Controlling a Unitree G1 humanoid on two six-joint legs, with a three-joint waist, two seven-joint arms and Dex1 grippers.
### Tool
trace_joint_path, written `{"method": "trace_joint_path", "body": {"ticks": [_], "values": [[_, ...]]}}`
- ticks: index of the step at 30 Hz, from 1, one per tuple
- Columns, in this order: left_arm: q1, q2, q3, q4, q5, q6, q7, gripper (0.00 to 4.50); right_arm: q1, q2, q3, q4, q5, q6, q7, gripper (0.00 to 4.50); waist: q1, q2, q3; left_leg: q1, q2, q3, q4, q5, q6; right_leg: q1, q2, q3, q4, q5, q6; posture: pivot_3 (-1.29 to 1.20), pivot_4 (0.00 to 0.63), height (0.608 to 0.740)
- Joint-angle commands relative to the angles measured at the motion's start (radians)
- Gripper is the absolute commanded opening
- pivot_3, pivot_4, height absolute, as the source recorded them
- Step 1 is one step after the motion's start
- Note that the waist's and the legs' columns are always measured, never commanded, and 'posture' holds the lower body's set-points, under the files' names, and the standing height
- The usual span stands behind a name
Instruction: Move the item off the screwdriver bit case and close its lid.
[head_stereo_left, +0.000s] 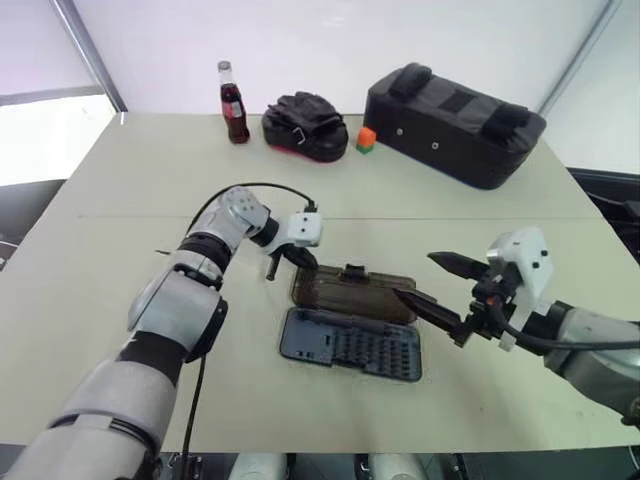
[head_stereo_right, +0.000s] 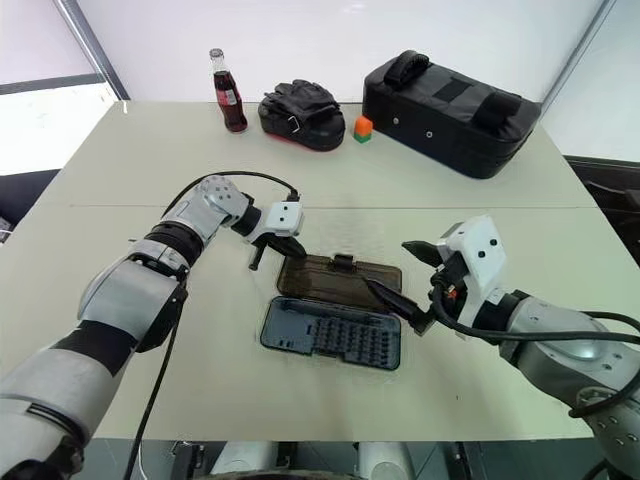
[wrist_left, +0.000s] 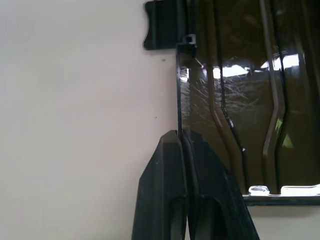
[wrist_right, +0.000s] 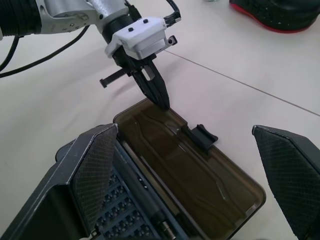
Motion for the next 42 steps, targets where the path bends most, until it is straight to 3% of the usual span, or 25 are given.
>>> {"method": "trace_joint_path", "body": {"ticks": [1, 11, 42], "values": [[0.040, -0.007, -0.016, 0.018, 0.041, -0.008, -0.012, 0.05, 0.012, -0.005, -0.029, -0.018, 0.019, -0.034, -0.004, 4.50, 0.000, 0.000, 0.000, 0.000, 0.000, 0.000, 0.000, 0.000, 0.000, 0.000, 0.000, 0.000, 0.000, 0.000, 0.000, 0.00, 0.150, 0.740], [0.080, 0.025, 0.051, -0.041, -0.025, -0.078, -0.112, 0.05, 0.039, 0.000, 0.010, 0.039, -0.049, -0.072, 0.034, 4.50, -0.003, 0.000, 0.000, 0.000, 0.000, 0.000, 0.000, 0.000, 0.000, 0.000, 0.000, 0.000, 0.000, 0.000, 0.000, 0.00, 0.150, 0.740], [0.224, 0.112, 0.086, -0.350, -0.077, 0.238, -0.047, 0.05, -0.050, 0.056, 0.108, 0.135, -0.167, -0.099, 0.112, 4.50, -0.025, 0.000, 0.000, 0.001, 0.004, 0.000, 0.010, 0.000, 0.000, 0.000, 0.001, 0.000, 0.012, 0.000, 0.000, 0.00, 0.150, 0.740]]}}
